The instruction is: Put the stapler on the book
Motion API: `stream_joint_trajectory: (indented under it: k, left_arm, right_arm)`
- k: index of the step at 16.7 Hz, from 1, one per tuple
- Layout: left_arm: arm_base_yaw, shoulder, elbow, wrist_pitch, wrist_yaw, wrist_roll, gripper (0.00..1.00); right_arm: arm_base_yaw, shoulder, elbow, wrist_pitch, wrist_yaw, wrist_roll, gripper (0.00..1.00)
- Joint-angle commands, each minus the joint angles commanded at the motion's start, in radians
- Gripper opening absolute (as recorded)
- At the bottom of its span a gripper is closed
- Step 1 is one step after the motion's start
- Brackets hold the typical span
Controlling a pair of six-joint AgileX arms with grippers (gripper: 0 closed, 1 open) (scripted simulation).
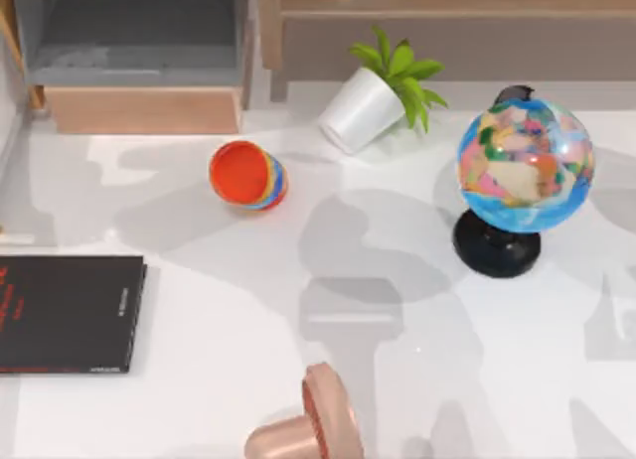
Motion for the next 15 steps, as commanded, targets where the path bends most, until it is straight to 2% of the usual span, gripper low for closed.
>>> stream_joint_trajectory:
  k: [7, 15]
  left_arm:
    - [-0.094, -0.278, -0.394, 0.107, -0.015, -0.005, 0.0]
    - [-0.246, -0.374, -0.802, 0.206, 0.069, -0.127, 0.0]
  right_arm:
    - [0.0, 0.0, 0.0, 0.0, 0.0, 0.0, 1.0]
    - [0.0, 0.0, 0.0, 0.0, 0.0, 0.0, 1.0]
